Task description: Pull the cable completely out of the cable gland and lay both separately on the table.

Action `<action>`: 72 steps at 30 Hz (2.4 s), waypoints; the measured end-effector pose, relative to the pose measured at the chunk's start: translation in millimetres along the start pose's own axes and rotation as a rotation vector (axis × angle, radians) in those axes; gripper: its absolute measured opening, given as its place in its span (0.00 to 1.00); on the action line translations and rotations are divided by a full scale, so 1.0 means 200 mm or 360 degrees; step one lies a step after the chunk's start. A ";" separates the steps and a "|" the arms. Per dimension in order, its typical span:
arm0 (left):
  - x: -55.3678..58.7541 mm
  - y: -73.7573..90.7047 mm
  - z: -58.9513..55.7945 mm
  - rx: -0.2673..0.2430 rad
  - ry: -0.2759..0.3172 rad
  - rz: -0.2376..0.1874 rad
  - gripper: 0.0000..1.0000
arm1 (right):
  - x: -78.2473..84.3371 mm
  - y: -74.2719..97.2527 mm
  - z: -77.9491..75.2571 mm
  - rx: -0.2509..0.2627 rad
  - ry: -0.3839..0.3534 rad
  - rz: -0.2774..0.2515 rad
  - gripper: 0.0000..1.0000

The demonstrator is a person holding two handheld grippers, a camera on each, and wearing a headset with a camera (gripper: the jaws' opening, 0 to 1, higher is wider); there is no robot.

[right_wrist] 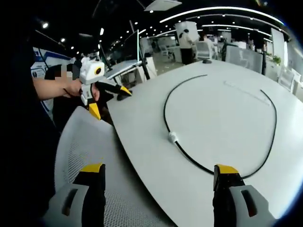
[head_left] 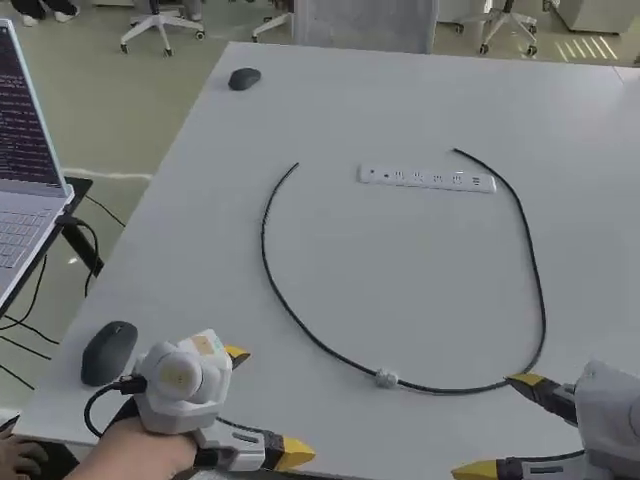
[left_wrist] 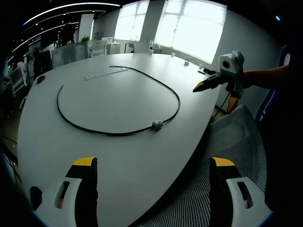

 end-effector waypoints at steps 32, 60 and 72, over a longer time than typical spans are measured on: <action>0.01 -0.04 0.02 -0.0016 0.0056 0.0003 0.99 | -0.17 -0.26 -0.15 -0.0055 0.0083 0.0084 0.80; 0.05 -0.11 0.03 -0.0008 0.0090 0.0048 0.98 | -0.11 -0.52 -0.24 -0.0162 0.0262 0.0381 0.61; 0.08 -0.11 0.05 -0.0005 0.0093 0.0077 0.98 | -0.06 -0.62 -0.26 -0.0212 0.0334 0.0504 0.50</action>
Point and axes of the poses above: the centre of the closed fingertips' face, and the gripper's own axes: y roughly backward along the fingers, z roughly to its left, x roughly out of its underside, the point moved 2 cm from there along y, roughly backward along the fingers, and after that the axes turned 6 degrees about -x, right-handed, at the moved point
